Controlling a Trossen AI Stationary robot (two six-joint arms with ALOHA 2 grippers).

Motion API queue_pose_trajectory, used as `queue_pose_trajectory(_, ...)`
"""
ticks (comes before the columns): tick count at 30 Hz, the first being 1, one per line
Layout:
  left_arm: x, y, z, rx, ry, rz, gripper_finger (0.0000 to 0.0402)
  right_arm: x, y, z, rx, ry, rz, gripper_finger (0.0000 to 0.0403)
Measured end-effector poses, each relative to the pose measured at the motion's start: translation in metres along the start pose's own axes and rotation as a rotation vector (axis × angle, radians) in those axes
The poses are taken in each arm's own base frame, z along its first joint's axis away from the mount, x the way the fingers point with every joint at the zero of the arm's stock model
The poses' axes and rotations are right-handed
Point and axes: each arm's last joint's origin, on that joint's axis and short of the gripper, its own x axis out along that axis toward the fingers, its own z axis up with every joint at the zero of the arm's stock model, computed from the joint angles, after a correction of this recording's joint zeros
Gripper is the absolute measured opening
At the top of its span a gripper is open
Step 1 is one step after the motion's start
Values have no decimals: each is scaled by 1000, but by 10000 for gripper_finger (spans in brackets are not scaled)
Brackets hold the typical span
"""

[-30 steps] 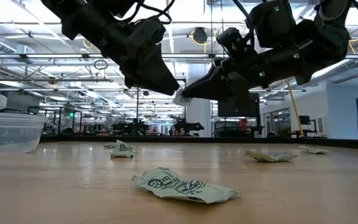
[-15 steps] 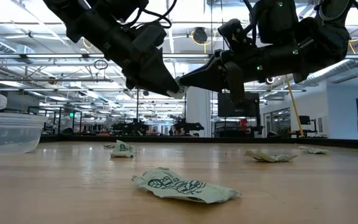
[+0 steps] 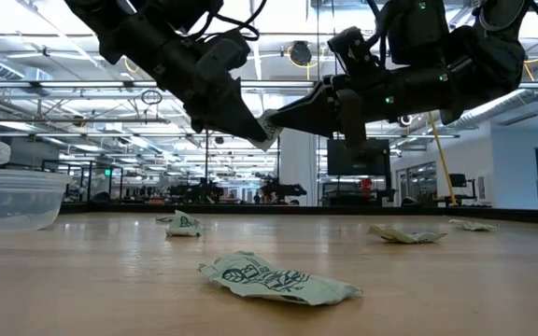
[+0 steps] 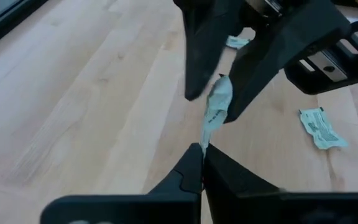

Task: Pick and place Stevia / Truvia into bins
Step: Put the stevia packet into the bottom container

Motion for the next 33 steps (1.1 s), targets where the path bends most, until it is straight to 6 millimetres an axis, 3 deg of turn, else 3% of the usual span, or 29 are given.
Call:
queue_pose_trajectory(9,-16,-24,-18,142,199,-183,9,-1,0,-1,0,57,-108,154)
queue_pose_trajectory(14,-49,-46,-25,196,286,-244,7,-1,1,0,-4,57,-101,166)
queue_pose_trajectory(17,-73,-66,-22,189,250,-344,6,-1,1,0,1,58,-102,167)
queue_pose_trajectory(20,-96,-88,-22,89,241,-490,4,-1,1,-1,3,65,-103,165)
queue_pose_trajectory(24,-115,-118,-39,-16,347,-578,7,-1,0,-1,4,66,-103,167)
queue_pose_trajectory(33,-106,-153,-90,-225,570,-394,17,-1,1,-1,-2,68,-102,167)
